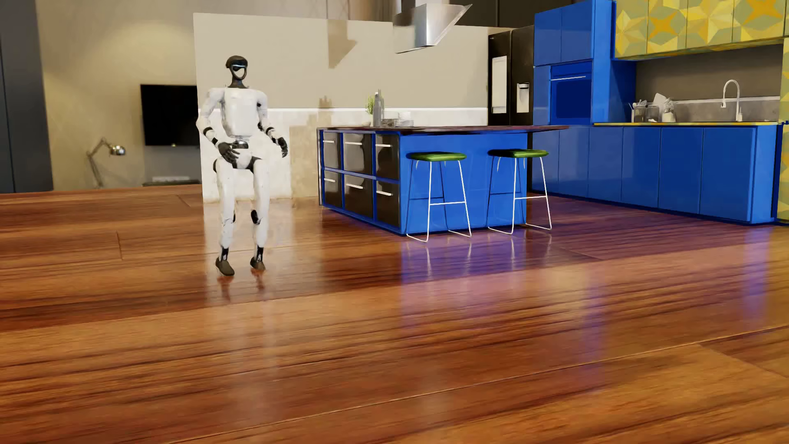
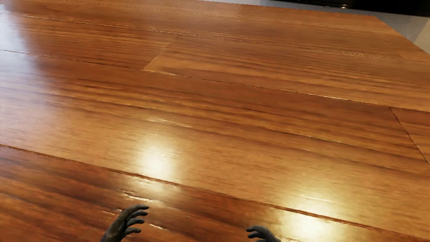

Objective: Reach

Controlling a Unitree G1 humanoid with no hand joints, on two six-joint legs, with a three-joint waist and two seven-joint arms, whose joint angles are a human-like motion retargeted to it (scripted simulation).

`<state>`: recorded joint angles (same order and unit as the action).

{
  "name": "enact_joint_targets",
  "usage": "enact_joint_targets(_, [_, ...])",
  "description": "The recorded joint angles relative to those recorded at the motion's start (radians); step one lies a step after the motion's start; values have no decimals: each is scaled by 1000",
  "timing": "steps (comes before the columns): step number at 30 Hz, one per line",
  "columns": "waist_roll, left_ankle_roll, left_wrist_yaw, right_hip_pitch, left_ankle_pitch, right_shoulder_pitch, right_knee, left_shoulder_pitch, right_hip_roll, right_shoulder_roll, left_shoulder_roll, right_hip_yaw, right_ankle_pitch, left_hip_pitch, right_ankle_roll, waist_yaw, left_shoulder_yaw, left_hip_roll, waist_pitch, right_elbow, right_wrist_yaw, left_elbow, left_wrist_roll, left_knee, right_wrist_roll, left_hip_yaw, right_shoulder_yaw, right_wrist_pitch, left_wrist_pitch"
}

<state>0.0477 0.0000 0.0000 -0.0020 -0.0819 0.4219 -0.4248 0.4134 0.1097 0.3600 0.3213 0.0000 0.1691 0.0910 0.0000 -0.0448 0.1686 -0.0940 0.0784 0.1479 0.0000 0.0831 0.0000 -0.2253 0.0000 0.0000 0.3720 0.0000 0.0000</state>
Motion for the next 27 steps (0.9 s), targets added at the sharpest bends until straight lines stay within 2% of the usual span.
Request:
enact_joint_targets(1, [2, 0, 0, 1, -3, -23, -3, -1, -1, 24, -6, 0, -3, -4, 0, 2, 0, 0, -1, -13, 0, 3, 0, -1, 0, 0, 33, 0, 0])
enact_joint_targets(7, [7, 0, 0, -10, -10, -20, -14, -2, 5, 11, -8, 0, -4, -13, 0, -5, -4, -5, -5, -6, 0, 2, 0, 1, 0, 0, 17, 0, 0])
enact_joint_targets(9, [5, 0, 0, 22, -7, -25, 71, -11, -5, 22, -9, 0, -56, -9, 0, 27, -4, 9, -38, -7, 0, 12, 0, -13, 0, 0, 18, 0, 0])
enact_joint_targets(11, [8, 0, 0, 11, -10, -23, 78, -10, -4, 21, -7, 0, -42, -17, 0, 24, -2, 10, -46, 3, 0, 20, 0, -11, 0, 0, 0, 0, 0])
enact_joint_targets(12, [6, 0, 0, 5, -15, -26, -20, -8, -3, 20, -1, 0, -14, -20, 0, 21, -1, 11, -54, 5, 0, 18, 0, -10, 0, 0, -6, 0, 0])
enact_joint_targets(14, [9, 0, 0, 3, -24, -34, 79, -13, -3, 15, 6, 0, -47, -30, 0, 28, 8, 10, -81, 6, 0, 19, 0, -14, 0, 0, -26, 0, 0])
enact_joint_targets(15, [12, 0, 0, -14, -35, -51, -3, -30, -1, 20, 11, 0, -20, -47, 0, 25, 15, 9, -95, 6, 0, 26, 0, -15, 0, 0, -26, 0, 0])
enact_joint_targets(18, [21, 0, 0, -32, -75, -115, -4, -97, -6, 31, 19, 0, -25, -80, 0, 35, 42, 15, -191, 21, 0, 49, 0, 17, 0, 0, -28, 0, 0])
enact_joint_targets(19, [18, 0, 0, -65, -122, -151, -6, -129, -15, 32, 24, 0, -35, -118, 0, 38, 51, 20, -212, 46, 0, 64, 0, -264, 0, 0, -19, 0, 0])
enact_joint_targets(21, [27, 0, 0, -138, -99, -229, 6, -207, -9, 43, 26, 0, -91, -193, 0, 23, 73, 16, -282, 79, 0, 90, 0, -285, 0, 0, -17, 0, 0])
enact_joint_targets(25, [37, 0, 0, -283, -107, -404, -1, -416, -16, 88, 33, 0, -187, -363, 0, 15, 120, 14, -474, 74, 0, 129, 0, -332, 0, 0, 40, 0, 0])
enact_joint_targets(27, [34, 0, 0, -353, -116, -542, -10, -556, -22, 96, 34, 0, -238, -441, 0, 14, 134, 12, -598, 128, 0, 186, 0, -356, 0, 0, 80, 0, 0])
